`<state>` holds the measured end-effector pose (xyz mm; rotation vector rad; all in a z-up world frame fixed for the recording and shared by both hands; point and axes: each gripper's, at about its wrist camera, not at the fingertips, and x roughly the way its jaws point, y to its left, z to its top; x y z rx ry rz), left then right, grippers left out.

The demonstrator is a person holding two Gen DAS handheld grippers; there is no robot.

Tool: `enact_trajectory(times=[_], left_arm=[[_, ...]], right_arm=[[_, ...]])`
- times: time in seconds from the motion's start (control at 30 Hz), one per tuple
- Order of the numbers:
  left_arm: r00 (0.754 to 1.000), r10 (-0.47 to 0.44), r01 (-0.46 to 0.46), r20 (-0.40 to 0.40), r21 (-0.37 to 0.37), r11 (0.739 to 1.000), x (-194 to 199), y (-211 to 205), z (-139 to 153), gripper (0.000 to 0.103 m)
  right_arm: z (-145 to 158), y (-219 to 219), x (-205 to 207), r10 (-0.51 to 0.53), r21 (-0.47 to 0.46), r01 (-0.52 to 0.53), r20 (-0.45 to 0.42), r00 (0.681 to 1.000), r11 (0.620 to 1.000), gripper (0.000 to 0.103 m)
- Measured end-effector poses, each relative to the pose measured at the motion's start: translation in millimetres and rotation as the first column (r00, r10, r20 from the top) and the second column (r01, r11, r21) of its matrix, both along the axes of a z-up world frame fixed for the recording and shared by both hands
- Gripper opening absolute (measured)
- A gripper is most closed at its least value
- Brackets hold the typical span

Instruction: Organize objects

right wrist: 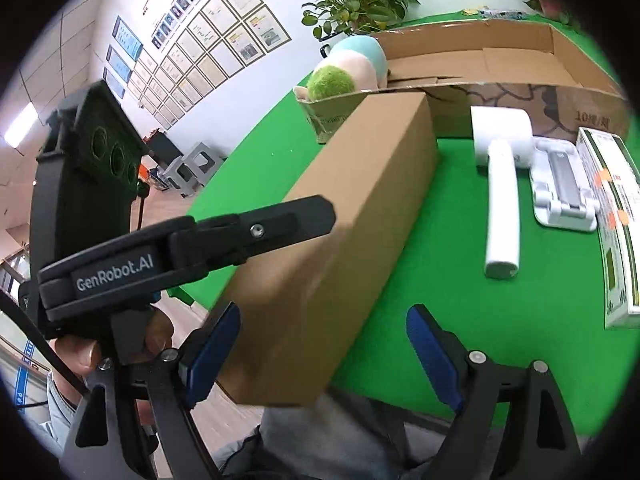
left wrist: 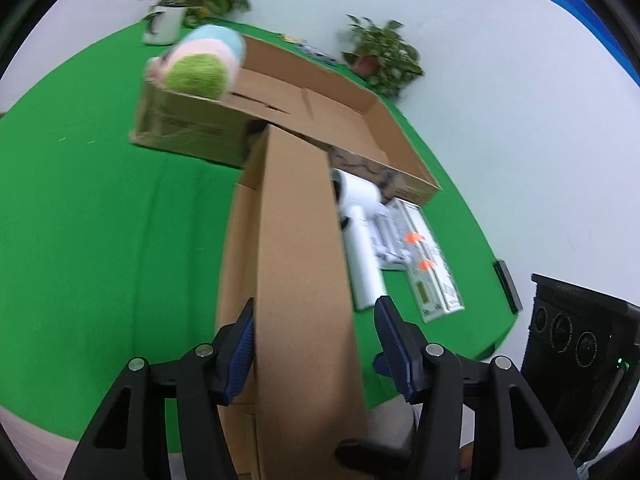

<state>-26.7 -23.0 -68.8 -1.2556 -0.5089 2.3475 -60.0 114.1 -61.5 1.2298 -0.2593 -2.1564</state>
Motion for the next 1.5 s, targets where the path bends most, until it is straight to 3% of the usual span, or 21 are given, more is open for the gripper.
enact_trajectory(times=[0.13, 0.27, 0.4, 0.47, 0.63, 0.8, 0.93, 1.07, 1.13, 1.23, 1.3, 1.43, 1.5], left_arm=[[0.991, -0.132, 0.133, -0.023, 0.034, 0.991, 4.9, 33.9, 10.4, 0.054], [0.977, -0.213, 0.213, -0.031, 0.005, 0.977, 12.6, 53.9, 11.8, 0.054], [0.987, -0.143, 0.143, -0.072, -0.003, 0.990, 32.2, 29.6, 25.4, 0.060], [0.991, -0.085, 0.085, -0.101, -0.011, 0.996, 33.6, 11.2, 25.0, 0.068], [0.993, -0.003, 0.005, -0.116, 0.016, 1.000, 33.3, -17.1, 15.4, 0.067], [0.988, -0.078, 0.087, -0.135, 0.063, 0.994, 23.6, 3.8, 13.6, 0.067], [0.970, -0.193, 0.213, -0.146, 0.135, 0.968, 9.8, 39.0, 16.6, 0.067], [0.954, -0.244, 0.260, -0.172, 0.081, 0.962, 11.5, 58.3, 29.3, 0.067], [0.965, -0.192, 0.202, -0.179, 0.039, 0.979, 19.2, 47.7, 33.4, 0.069], [0.991, -0.047, 0.038, -0.122, -0.077, 0.996, 26.8, 21.7, 21.6, 0.069], [0.999, 0.011, -0.016, -0.048, -0.092, 0.996, 29.2, 9.3, 5.3, 0.069], [1.000, 0.005, -0.004, 0.022, -0.033, 0.999, 29.5, 7.1, -18.8, 0.065], [0.999, -0.009, 0.010, 0.037, -0.042, 0.999, 26.7, 10.1, -21.5, 0.052]], right_arm=[[4.5, 10.6, 5.4, -0.022, 0.005, 0.022, -0.016, 1.000, 1.000, 0.086], [19.1, 25.7, 14.8, -0.085, 0.034, 0.087, -0.056, 0.995, 0.996, 0.086], [27.7, 42.5, 22.0, -0.136, 0.026, 0.138, -0.062, 0.989, 0.990, 0.086], [29.1, 40.4, 22.1, -0.136, 0.021, 0.138, -0.068, 0.988, 0.990, 0.086], [27.5, 11.1, 14.4, -0.069, 0.049, 0.073, -0.089, 0.994, 0.996, 0.086], [34.6, 1.3, 33.2, 0.028, 0.078, -0.019, -0.113, 0.993, 0.997, 0.086], [34.4, 5.4, 36.4, 0.016, 0.100, -0.004, -0.118, 0.993, 0.995, 0.086], [38.0, 26.5, 40.7, -0.066, 0.124, 0.084, -0.139, 0.988, 0.989, 0.086], [32.6, 35.0, 32.6, -0.107, 0.145, 0.126, -0.134, 0.985, 0.981, 0.084], [20.4, 39.1, 25.9, -0.135, 0.184, 0.154, -0.113, 0.984, 0.971, 0.062], [13.1, 37.8, 24.3, -0.143, 0.214, 0.163, -0.107, 0.984, 0.963, 0.049], [12.6, 34.8, 26.4, -0.146, 0.235, 0.174, -0.131, 0.981, 0.956, 0.025], [8.0, 30.0, 24.6, -0.134, 0.231, 0.156, -0.108, 0.985, 0.960, 0.022]])
